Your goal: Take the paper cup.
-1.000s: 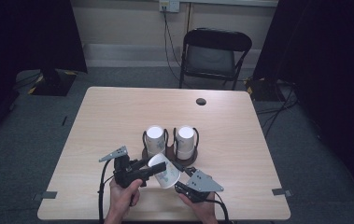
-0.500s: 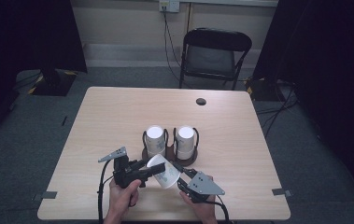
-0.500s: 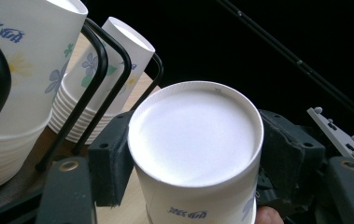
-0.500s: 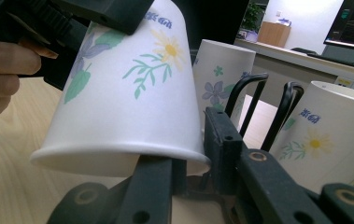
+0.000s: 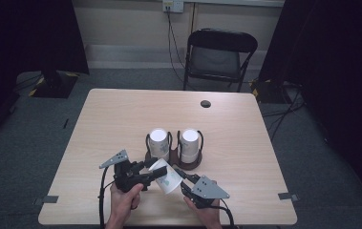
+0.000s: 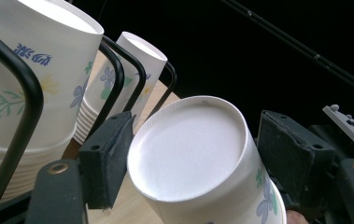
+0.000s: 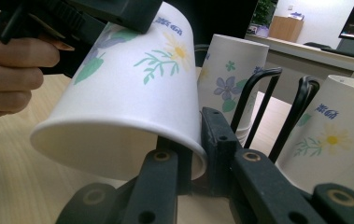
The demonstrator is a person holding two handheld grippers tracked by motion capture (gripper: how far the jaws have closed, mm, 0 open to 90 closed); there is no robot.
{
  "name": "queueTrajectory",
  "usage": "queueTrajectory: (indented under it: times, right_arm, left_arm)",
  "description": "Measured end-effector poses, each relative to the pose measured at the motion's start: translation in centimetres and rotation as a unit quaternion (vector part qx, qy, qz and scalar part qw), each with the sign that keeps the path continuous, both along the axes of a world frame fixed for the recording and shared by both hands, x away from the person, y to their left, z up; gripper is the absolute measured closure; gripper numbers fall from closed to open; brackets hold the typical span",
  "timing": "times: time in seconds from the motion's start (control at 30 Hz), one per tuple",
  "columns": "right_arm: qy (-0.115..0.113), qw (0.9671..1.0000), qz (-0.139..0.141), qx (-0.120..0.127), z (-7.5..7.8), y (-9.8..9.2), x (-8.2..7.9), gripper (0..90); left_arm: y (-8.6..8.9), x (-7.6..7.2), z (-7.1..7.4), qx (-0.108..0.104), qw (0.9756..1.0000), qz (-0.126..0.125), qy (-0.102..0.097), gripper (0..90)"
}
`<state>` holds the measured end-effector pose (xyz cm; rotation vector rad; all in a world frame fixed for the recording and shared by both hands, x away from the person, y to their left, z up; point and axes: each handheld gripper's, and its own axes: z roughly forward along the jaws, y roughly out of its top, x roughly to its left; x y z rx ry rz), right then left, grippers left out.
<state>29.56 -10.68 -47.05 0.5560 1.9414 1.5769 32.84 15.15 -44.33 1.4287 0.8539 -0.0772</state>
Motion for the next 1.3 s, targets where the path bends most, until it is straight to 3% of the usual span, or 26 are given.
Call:
queueTrajectory:
  times: [0.13, 0.23, 0.3, 0.33, 0.4, 0.77, 0.9, 0.97, 1.0, 1.07, 1.3]
  right_arm:
    - [0.012, 0.9999, 0.01, 0.0, 0.0, -0.1, 0.1, 84.6]
    - [0.022, 0.9996, 0.019, 0.008, 0.1, -0.3, 0.0, 87.0]
    - [0.021, 0.9995, 0.022, 0.013, 0.6, -0.6, 0.0, 87.6]
    - [0.025, 0.9993, 0.023, 0.013, 0.7, -0.7, 0.0, 87.7]
    - [0.03, 0.9992, 0.025, 0.011, 0.8, -0.8, 0.2, 87.9]
    - [0.069, 0.997, 0.033, 0.013, 0.7, -1.4, 0.6, 88.1]
    - [0.084, 0.9959, 0.032, -0.004, 0.8, -1.7, 0.8, 88.2]
    - [0.088, 0.9956, 0.031, -0.007, 0.8, -1.7, 0.8, 88.3]
    - [0.094, 0.9951, 0.027, -0.012, 0.7, -1.9, 0.9, 88.3]
    - [0.099, 0.9946, 0.025, -0.016, 0.8, -2.0, 1.0, 88.3]
    - [0.128, 0.991, 0.026, -0.03, 1.0, -2.8, 1.5, 88.3]
  left_arm:
    - [0.1, 0.3, 0.0, 0.005, 1.0, 0.004, -0.002, 27.1]
    - [0.2, 0.2, 0.0, 0.029, 0.9992, 0.026, -0.01, 33.1]
    - [0.4, 0.2, 0.0, 0.018, 0.9996, 0.014, -0.015, 31.6]
    - [0.2, 0.0, 0.3, 0.033, 0.999, 0.016, -0.026, 31.5]
    - [0.2, 0.1, 0.4, 0.044, 0.9984, 0.019, -0.029, 31.1]
    - [0.5, 0.5, -0.1, 0.054, 0.9978, 0.027, -0.026, 26.7]
    - [0.5, 0.4, -0.1, 0.056, 0.9972, 0.029, -0.04, 23.7]
    - [0.6, 0.4, -0.1, 0.06, 0.9967, 0.03, -0.046, 22.8]
    - [0.6, 0.2, 0.0, 0.072, 0.995, 0.034, -0.061, 22.1]
    - [0.6, 0.1, 0.0, 0.08, 0.9938, 0.034, -0.07, 21.4]
    - [0.4, -0.1, -0.1, 0.115, 0.9896, 0.031, -0.082, 25.4]
